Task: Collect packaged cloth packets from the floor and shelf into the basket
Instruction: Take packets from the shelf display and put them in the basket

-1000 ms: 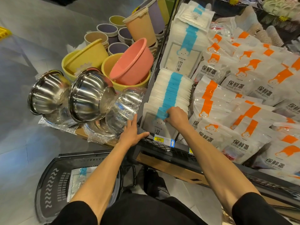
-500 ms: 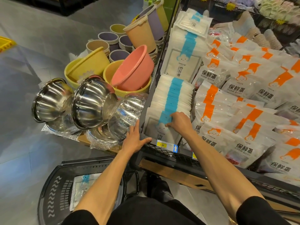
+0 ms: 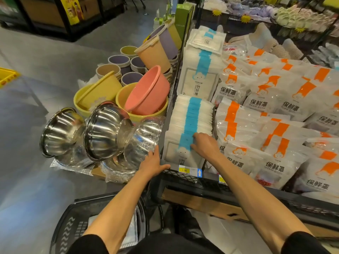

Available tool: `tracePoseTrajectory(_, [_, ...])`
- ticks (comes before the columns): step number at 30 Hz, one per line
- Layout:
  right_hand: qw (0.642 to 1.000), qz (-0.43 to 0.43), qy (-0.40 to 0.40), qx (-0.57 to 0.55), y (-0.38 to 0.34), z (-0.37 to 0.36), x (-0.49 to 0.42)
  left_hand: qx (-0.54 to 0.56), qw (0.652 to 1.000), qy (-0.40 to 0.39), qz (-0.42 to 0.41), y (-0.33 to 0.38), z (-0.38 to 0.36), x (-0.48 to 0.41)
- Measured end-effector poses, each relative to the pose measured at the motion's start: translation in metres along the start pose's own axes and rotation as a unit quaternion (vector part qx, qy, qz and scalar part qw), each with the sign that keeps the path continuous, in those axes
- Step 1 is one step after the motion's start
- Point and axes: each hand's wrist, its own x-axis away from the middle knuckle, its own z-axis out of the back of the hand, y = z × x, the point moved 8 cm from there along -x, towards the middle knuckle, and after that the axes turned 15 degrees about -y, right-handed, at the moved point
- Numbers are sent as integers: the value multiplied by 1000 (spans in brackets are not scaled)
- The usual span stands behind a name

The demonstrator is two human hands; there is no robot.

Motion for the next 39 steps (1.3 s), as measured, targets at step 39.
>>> tracePoseTrajectory(39, [988,98,-36,117,-115,-11,214,-231,952,189,67,-11,42,271])
